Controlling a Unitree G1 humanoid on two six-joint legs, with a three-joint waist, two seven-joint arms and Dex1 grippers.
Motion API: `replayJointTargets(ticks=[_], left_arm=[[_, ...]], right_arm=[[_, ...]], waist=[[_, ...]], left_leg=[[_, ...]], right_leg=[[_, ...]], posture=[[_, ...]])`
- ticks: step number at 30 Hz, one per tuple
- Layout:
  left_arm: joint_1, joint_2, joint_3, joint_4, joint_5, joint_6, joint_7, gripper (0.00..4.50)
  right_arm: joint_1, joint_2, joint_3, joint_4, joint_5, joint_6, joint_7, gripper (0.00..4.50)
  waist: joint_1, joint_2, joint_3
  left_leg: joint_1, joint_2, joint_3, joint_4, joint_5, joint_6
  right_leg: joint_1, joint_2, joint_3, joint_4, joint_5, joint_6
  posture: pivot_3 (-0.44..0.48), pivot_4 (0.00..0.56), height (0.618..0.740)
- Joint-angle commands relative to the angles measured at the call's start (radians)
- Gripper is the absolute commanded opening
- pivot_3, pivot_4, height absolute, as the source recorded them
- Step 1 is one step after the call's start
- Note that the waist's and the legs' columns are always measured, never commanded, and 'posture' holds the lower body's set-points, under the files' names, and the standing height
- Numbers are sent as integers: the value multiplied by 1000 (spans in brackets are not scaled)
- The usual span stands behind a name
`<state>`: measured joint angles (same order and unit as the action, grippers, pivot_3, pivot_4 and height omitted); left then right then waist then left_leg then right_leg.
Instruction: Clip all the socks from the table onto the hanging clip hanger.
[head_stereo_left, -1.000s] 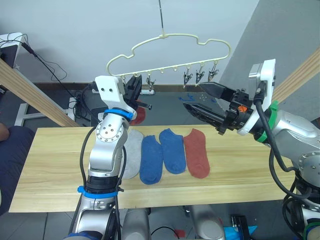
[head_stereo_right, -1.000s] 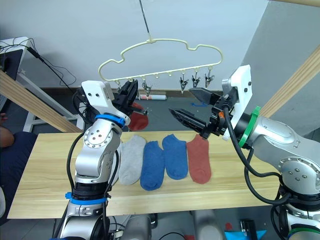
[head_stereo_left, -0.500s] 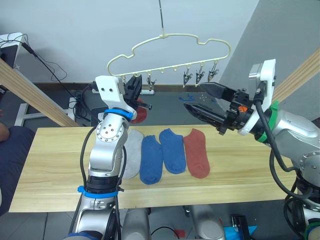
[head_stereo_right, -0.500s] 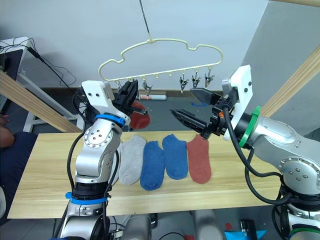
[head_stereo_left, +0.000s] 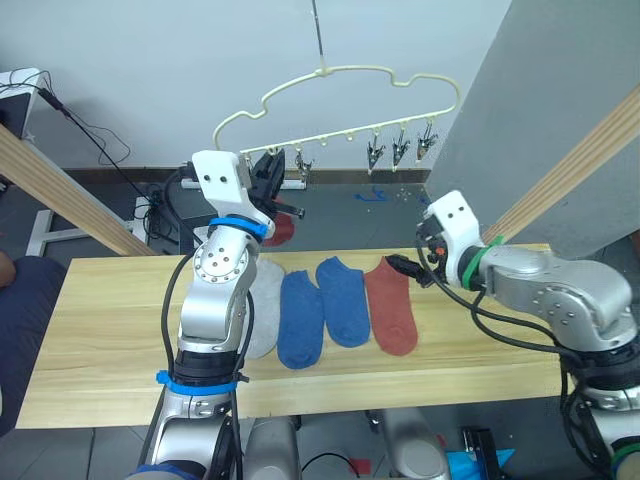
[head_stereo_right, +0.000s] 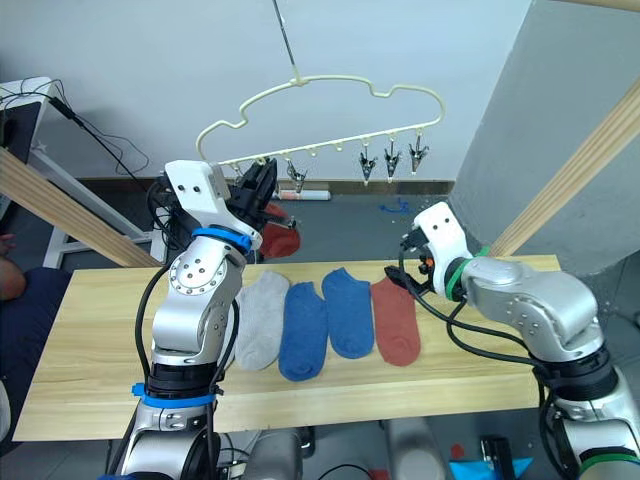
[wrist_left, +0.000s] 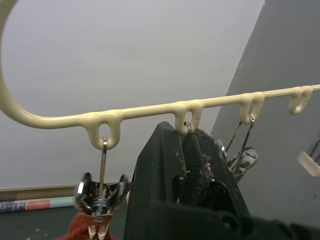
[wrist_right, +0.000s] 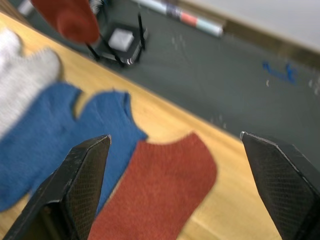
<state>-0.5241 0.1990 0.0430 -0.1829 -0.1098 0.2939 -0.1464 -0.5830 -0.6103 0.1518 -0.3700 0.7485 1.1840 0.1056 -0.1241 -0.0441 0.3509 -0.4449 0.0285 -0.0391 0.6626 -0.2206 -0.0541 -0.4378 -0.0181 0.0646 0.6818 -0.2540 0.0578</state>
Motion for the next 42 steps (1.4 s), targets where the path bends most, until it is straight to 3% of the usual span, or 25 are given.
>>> replayJointTargets(ticks=[1,8,23,42], left_arm=[[-10,-2,-9,-32,10,-16,-2,144],[-11,-8,-14,-36,11,-14,0,144],[-10,-5,-16,-42,13,-9,0,144],[-6,-12,-15,-50,16,-2,2,144]], right_arm=[[-24,29,7,-1,-49,19,9,4361],[-12,110,82,87,-197,-4,10,4361],[13,197,110,276,-417,-136,83,4361],[33,314,80,426,-543,-187,132,4361]], waist=[[-1,0,0],[-5,0,0],[-13,0,0],[-14,0,0]], left_leg=[[0,0,0,0,0,0],[0,0,-1,0,0,0],[0,0,-1,0,0,0],[0,0,0,0,0,0]], right_leg=[[0,0,0,0,0,0],[0,0,-1,0,0,0],[0,0,0,0,0,0],[0,-1,0,0,1,0]], posture=[[-268,331,740],[-264,329,740],[-250,323,740],[-239,325,740]])
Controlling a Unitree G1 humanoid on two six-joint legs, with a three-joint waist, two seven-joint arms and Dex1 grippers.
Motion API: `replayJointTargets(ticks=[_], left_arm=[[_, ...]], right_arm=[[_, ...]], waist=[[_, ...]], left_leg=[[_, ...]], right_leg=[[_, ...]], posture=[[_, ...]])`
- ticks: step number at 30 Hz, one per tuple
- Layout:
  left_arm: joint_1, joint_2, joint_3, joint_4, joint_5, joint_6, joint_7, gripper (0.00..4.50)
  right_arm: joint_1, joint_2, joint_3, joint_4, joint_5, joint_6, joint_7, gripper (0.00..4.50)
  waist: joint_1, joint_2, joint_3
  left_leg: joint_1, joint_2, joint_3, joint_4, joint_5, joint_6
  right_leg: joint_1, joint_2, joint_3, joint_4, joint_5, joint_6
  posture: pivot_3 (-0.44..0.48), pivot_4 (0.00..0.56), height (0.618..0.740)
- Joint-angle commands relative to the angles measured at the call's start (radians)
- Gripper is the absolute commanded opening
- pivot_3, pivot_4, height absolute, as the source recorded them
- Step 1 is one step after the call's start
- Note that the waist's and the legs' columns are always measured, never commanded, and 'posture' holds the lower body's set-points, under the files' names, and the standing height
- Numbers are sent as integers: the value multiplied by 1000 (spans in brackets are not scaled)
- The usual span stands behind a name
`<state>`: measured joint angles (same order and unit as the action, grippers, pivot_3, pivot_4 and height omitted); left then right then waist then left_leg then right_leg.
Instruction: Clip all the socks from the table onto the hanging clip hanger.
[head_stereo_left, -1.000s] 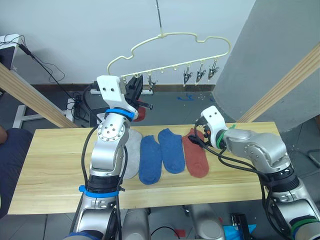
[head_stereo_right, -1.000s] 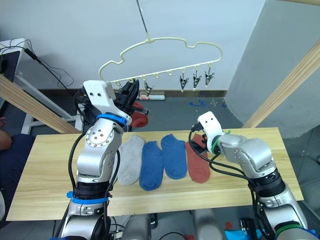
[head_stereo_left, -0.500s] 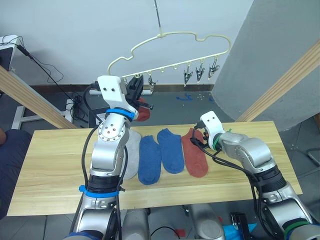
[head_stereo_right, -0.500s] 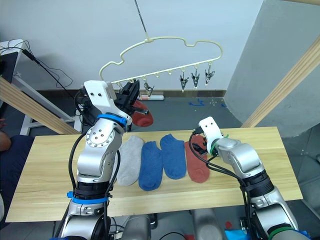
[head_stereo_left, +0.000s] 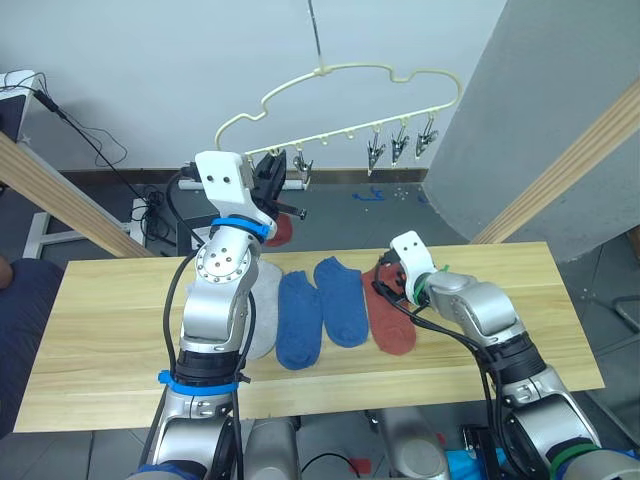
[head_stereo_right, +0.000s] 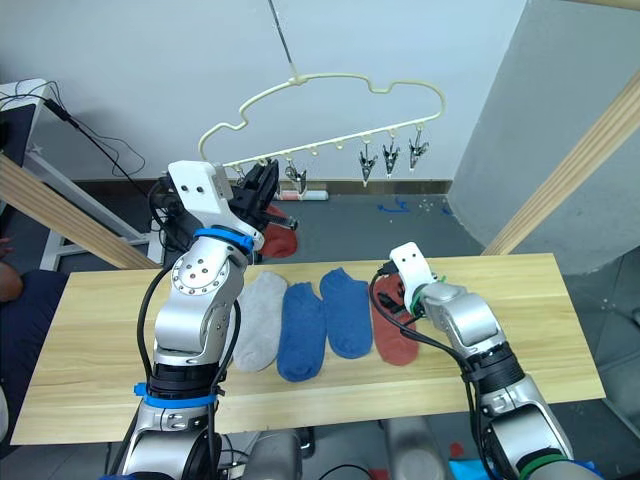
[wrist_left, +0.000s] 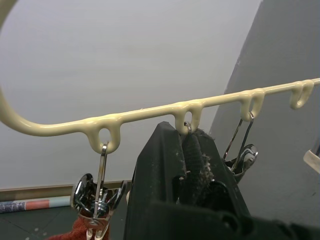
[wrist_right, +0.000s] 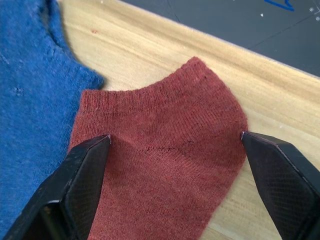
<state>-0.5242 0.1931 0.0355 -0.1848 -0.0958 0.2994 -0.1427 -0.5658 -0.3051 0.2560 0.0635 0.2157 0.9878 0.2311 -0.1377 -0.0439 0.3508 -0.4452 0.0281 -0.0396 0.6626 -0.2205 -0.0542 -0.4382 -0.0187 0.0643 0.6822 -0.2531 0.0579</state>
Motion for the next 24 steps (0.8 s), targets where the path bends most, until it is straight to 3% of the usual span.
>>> replayJointTargets(ticks=[1,24], left_arm=[[-6,-7,-8,-49,2,-7,-2,144],[-3,-8,-10,-51,6,-4,2,144]], right_arm=[[17,11,-28,-7,-12,13,8,4361],[20,26,-58,6,-77,20,13,4361]], waist=[[0,0,0],[0,0,0]], left_leg=[[0,0,0,0,0,0],[0,0,0,0,0,0]], right_leg=[[0,0,0,0,0,0],[0,0,0,0,0,0]], posture=[[-239,325,740],[-235,333,740]])
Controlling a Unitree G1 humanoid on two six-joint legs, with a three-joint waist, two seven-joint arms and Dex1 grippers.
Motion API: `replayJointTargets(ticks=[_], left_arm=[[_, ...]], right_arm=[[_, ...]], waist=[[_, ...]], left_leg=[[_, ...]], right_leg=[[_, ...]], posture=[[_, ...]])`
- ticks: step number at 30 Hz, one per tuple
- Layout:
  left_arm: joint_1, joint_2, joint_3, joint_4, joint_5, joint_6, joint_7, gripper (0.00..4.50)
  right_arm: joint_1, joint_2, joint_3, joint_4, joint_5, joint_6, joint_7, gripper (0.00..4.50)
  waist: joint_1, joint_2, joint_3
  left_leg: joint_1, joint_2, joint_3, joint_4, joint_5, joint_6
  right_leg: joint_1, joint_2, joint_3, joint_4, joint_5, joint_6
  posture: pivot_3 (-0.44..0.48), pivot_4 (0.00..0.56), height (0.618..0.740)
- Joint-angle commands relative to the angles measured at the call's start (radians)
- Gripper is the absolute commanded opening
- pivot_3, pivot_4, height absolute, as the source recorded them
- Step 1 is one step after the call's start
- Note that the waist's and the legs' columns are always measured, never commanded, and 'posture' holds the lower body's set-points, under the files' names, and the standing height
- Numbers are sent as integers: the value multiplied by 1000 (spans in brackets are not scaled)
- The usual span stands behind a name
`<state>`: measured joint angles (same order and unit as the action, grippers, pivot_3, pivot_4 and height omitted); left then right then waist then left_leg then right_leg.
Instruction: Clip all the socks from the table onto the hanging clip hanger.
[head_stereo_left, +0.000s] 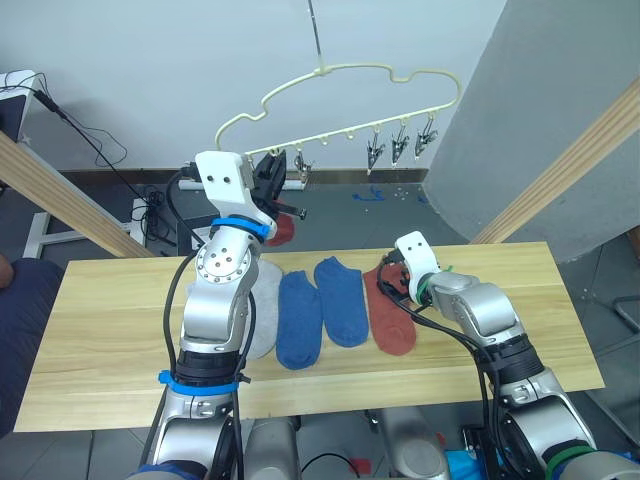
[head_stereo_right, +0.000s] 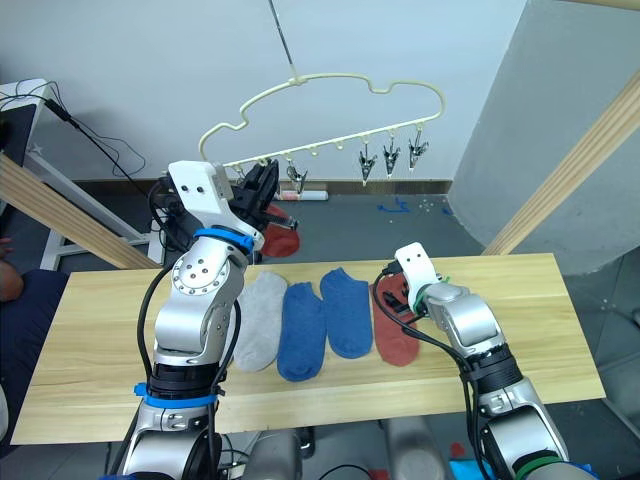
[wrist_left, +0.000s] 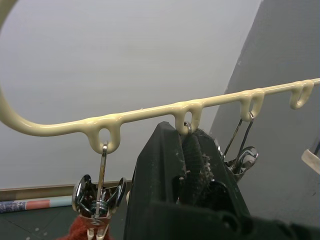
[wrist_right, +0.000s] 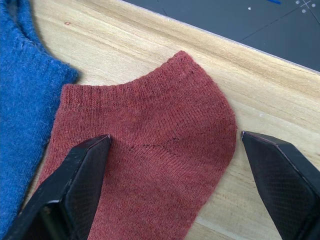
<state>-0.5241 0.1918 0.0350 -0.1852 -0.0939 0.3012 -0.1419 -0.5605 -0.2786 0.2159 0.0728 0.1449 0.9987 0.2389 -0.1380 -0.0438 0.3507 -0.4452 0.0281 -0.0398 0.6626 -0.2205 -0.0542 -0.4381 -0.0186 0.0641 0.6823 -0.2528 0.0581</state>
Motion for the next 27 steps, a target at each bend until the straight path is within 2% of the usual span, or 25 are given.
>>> replayJointTargets(ticks=[1,3,6,15,16,27], left_arm=[[-3,-6,-9,-50,5,-6,1,144],[-5,-6,-8,-47,5,-7,1,141],[-6,-6,-7,-46,5,-8,1,141],[-6,-6,-8,-45,7,-10,3,141],[-7,-6,-7,-44,7,-10,3,141],[-10,6,6,-74,-36,49,-30,141]], right_arm=[[13,1,-18,-1,-10,7,5,4361],[12,2,-18,2,-17,4,4,4199],[11,4,-18,4,-22,4,3,3450],[6,11,-29,11,-23,13,0,171],[5,11,-29,12,-24,14,0,56],[27,-19,-1,-50,-16,5,60,56]], waist=[[0,0,0],[0,0,0],[0,0,0],[0,0,0],[0,0,0],[0,0,0]], left_leg=[[0,0,0,0,0,0],[0,0,0,0,0,0],[0,0,0,0,0,0],[0,0,0,0,0,0],[0,0,0,0,0,0],[0,0,0,0,0,0]], right_leg=[[0,0,0,0,0,0],[0,0,0,0,0,0],[0,0,0,0,0,0],[0,0,0,0,0,0],[0,0,0,0,0,0],[0,0,0,0,0,0]], posture=[[-235,333,740],[-235,333,740],[-233,331,740],[-231,331,740],[-231,331,740],[-212,326,740]])
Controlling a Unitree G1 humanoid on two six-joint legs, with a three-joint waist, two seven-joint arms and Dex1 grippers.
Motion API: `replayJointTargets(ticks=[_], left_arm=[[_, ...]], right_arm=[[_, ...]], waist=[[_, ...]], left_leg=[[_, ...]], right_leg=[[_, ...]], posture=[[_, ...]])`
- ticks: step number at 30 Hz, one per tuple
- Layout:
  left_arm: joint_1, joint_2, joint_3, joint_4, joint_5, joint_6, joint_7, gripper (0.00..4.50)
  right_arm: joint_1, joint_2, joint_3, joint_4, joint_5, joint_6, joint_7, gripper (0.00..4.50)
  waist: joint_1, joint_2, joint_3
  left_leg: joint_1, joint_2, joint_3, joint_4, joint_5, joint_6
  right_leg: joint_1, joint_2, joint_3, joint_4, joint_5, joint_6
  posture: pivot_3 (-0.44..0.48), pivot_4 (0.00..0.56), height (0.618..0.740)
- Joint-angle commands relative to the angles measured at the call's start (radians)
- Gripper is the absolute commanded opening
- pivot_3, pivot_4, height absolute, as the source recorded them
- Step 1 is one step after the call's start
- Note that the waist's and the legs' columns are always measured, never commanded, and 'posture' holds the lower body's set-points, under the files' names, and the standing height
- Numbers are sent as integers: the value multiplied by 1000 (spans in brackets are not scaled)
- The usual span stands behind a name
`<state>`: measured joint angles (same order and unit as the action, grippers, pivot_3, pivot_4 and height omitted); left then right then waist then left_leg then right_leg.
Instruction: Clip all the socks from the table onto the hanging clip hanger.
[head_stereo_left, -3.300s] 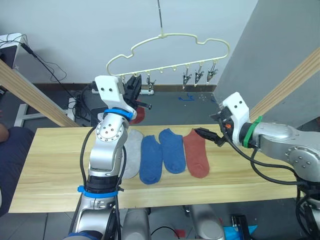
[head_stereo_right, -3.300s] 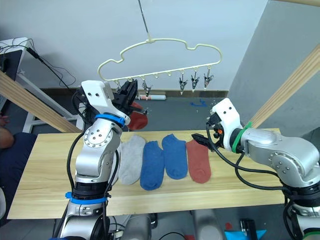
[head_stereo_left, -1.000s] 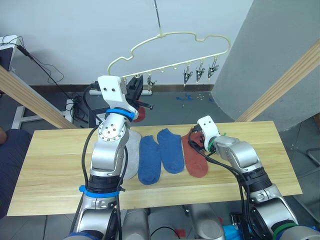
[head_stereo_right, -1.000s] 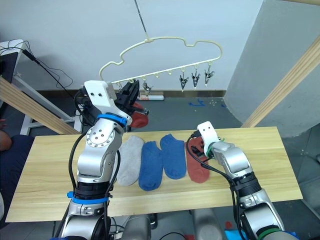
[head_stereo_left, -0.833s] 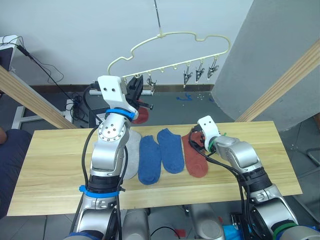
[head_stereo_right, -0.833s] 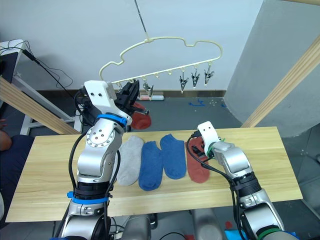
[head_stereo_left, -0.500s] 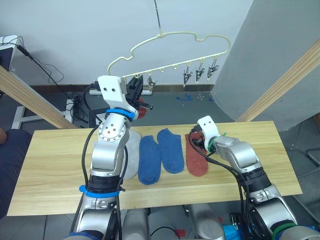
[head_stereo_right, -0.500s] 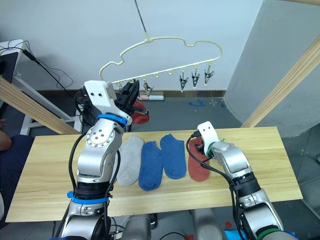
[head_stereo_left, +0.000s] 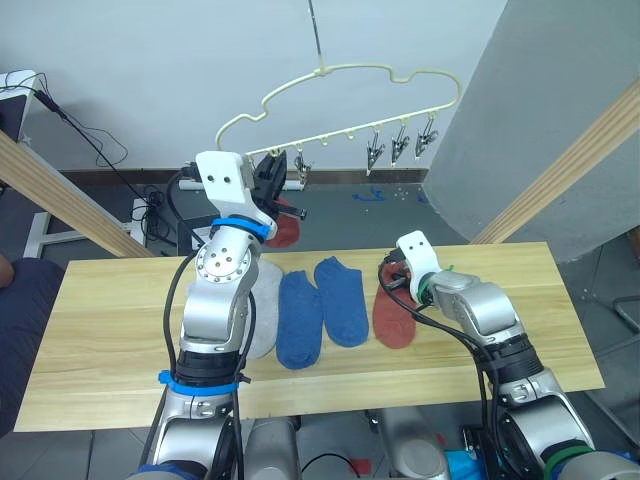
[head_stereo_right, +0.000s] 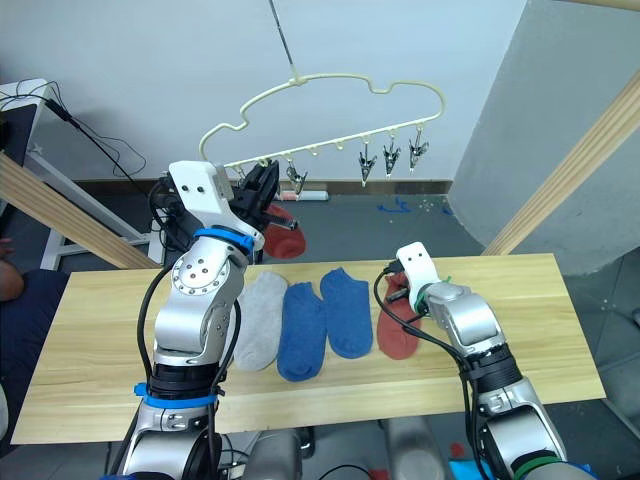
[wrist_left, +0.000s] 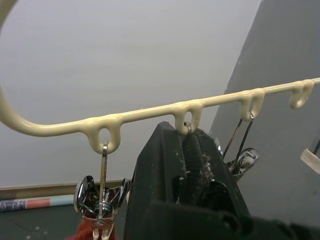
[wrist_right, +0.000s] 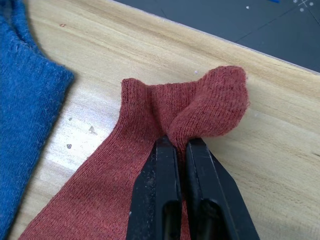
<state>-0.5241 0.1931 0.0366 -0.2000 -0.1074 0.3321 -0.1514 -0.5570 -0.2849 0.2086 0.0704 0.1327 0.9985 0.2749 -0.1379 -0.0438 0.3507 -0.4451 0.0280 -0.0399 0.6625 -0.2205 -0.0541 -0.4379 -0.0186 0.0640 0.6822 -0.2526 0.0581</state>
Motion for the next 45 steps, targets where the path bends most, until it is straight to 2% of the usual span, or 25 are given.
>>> replayJointTargets(ticks=[1,5,11,17,24,34,45], left_arm=[[-14,7,8,-64,-31,29,-25,141],[-26,16,24,-78,-55,70,-40,141],[-57,39,60,-97,-102,142,-53,141],[-85,58,91,-119,-149,205,-49,141],[-130,80,152,-147,-226,305,-34,141],[-173,93,191,-192,-302,408,-19,141],[-176,109,199,-207,-348,463,-19,141]], right_arm=[[26,-15,4,-58,2,9,32,56],[43,-33,6,-120,8,-5,62,56],[70,-66,-15,-335,109,-99,221,56],[36,-32,-35,-394,199,-104,282,56],[-39,84,-30,-371,255,-161,295,56],[-112,158,22,-274,249,-244,325,56],[-168,223,66,-122,218,-351,350,56]], waist=[[0,0,0],[0,0,0],[1,0,0],[5,0,0],[12,0,0],[50,0,0],[56,0,0]], left_leg=[[0,0,0,0,0,0],[0,0,0,0,0,0],[0,0,-1,0,0,0],[0,0,-1,0,0,0],[0,1,-2,0,0,0],[-1,0,-2,0,0,-1],[-3,0,-4,0,1,-1]], right_leg=[[0,0,0,0,0,0],[0,0,0,0,0,0],[0,0,0,0,0,0],[0,0,-1,0,0,0],[-1,0,-2,0,0,0],[-1,0,-2,0,0,0],[-3,-1,-4,0,1,-1]], posture=[[-212,326,740],[-201,321,740],[-187,320,740],[-173,318,740],[-143,312,740],[-116,303,740],[-96,296,740]])
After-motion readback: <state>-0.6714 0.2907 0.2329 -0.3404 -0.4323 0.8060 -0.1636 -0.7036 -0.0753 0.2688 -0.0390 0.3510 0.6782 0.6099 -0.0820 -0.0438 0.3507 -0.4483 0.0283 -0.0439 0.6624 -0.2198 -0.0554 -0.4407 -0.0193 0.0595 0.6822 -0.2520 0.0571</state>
